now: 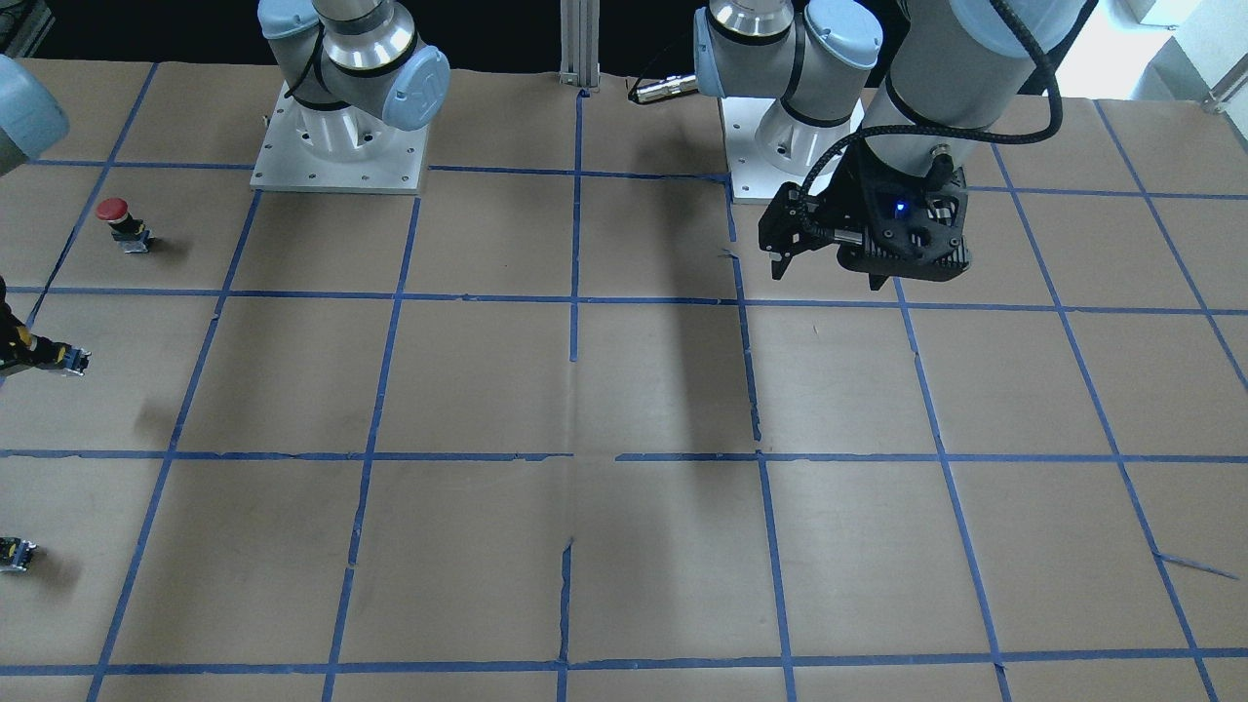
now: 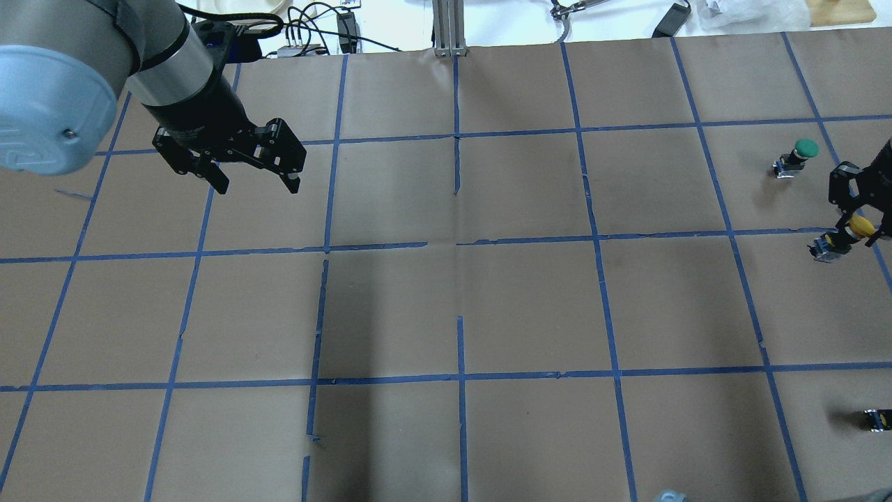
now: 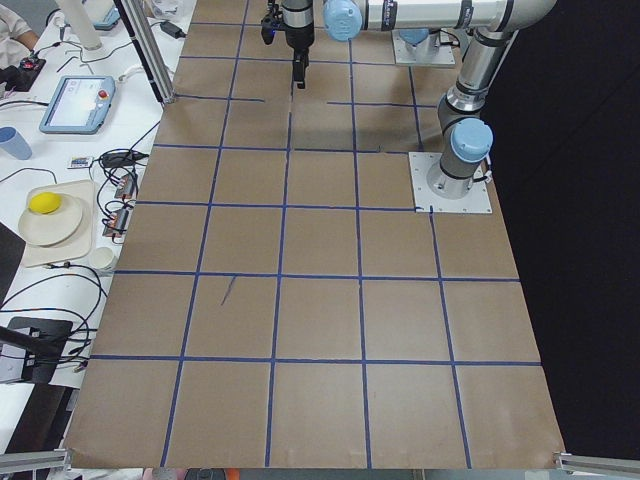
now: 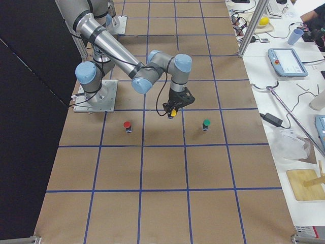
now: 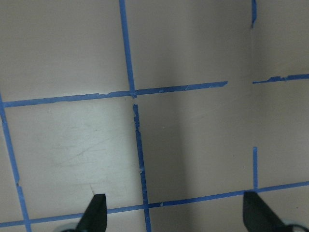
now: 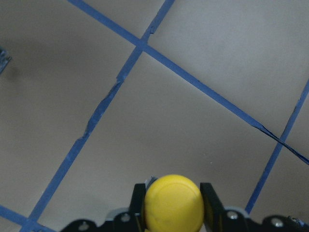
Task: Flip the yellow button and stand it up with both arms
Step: 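Lower the switch upright onto the table with the right gripper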
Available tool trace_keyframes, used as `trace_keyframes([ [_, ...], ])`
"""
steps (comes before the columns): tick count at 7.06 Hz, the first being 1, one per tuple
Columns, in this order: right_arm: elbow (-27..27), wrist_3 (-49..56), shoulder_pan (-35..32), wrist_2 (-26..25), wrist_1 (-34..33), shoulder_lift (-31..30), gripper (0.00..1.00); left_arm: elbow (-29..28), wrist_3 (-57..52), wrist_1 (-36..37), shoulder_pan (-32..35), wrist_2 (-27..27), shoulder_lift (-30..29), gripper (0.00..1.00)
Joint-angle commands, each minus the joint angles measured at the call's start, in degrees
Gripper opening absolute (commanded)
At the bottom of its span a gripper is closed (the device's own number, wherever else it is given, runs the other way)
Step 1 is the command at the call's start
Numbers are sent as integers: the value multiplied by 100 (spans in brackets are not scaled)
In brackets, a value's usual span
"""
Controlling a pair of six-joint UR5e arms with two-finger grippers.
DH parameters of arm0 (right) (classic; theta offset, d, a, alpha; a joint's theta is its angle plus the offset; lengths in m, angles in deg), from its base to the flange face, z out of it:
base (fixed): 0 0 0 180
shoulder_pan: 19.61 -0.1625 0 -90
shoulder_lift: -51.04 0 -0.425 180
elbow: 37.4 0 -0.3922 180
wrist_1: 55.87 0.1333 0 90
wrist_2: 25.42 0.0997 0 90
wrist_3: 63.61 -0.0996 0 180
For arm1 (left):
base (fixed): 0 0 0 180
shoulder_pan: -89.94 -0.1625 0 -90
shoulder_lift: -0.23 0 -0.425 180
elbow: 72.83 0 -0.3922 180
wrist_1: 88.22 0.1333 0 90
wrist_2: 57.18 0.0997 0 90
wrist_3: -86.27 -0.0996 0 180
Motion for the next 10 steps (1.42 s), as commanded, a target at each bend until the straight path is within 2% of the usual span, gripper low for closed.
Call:
trace_keyframes([
  [1,-32,-654,5,-205,-121,175,6,-18,-1,21,6,197,-13,100],
  [6,-50,-421,5,-575,-491,607,8,-26,8,21,23,190,31,100],
  [8,-347,-403,5,-548,-647,634,9,-26,8,29,23,163,31,100],
  [10,-375,-45,-4,-565,-833,660,15,-44,-1,21,23,146,31,100],
])
